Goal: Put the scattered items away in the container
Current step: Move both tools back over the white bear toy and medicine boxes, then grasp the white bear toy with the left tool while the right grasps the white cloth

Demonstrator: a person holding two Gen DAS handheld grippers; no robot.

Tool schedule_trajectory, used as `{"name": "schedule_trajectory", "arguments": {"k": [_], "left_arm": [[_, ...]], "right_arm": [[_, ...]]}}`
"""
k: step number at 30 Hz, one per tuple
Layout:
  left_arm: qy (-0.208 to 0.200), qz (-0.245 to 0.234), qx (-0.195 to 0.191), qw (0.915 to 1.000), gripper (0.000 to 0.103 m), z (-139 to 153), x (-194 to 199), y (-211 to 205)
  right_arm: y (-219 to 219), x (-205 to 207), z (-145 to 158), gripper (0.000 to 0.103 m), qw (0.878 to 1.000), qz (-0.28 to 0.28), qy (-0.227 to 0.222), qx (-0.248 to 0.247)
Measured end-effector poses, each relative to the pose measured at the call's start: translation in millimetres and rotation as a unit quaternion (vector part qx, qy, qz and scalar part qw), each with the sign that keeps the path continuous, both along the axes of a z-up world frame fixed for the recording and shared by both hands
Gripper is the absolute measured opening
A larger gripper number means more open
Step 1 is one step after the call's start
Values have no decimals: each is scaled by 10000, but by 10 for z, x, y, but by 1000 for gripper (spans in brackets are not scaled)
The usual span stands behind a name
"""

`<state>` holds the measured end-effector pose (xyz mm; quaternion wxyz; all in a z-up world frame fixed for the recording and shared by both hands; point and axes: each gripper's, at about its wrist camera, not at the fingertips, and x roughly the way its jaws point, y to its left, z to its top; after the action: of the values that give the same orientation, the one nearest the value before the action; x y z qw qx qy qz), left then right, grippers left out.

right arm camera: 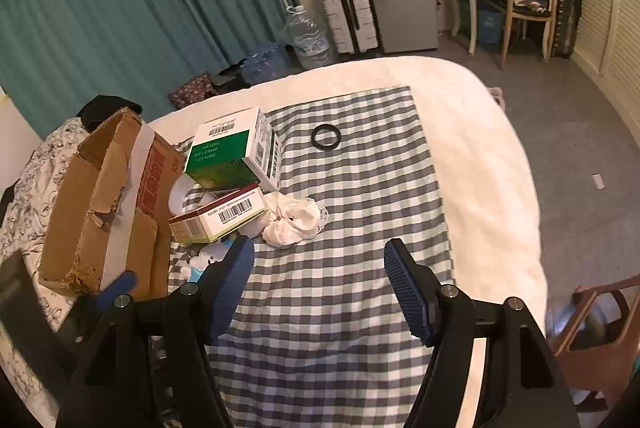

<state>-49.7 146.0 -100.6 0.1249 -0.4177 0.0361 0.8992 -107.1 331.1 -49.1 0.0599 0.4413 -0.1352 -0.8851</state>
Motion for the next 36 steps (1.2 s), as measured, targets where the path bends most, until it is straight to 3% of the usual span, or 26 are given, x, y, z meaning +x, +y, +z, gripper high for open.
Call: {"name": "schedule_trajectory", "arguments": {"k": [10,15,26,28,29,32,36], "left_arm": [[-74,-417,-212,9989,103,-215,-33,30],[-251,-371,53,9990,103,-266,-133,1],[-631,-27,-57,9980,103,-604,-442,21],[-640,123,89,9978,82,-659,-471,-64],[-627,308,61,9975,60,-681,-496,-125],[-730,337,335,9962,60,-677,-560,-239],[-661,288,270,9970,60,-678,-512,-218]], "right_arm": [[-45,-21,-1,67,10000,81,18,-51],[-92,13,41,67,10000,54,24,52],[-145,-21,7,67,9997,99,-5,209],[-123,-76,-69,67,9998,81,-73,193],[-115,-107,-108,67,9997,75,-86,193],[-126,-247,-263,67,9996,181,-70,200],[-307,-429,-495,67,9975,627,-7,311]]}}
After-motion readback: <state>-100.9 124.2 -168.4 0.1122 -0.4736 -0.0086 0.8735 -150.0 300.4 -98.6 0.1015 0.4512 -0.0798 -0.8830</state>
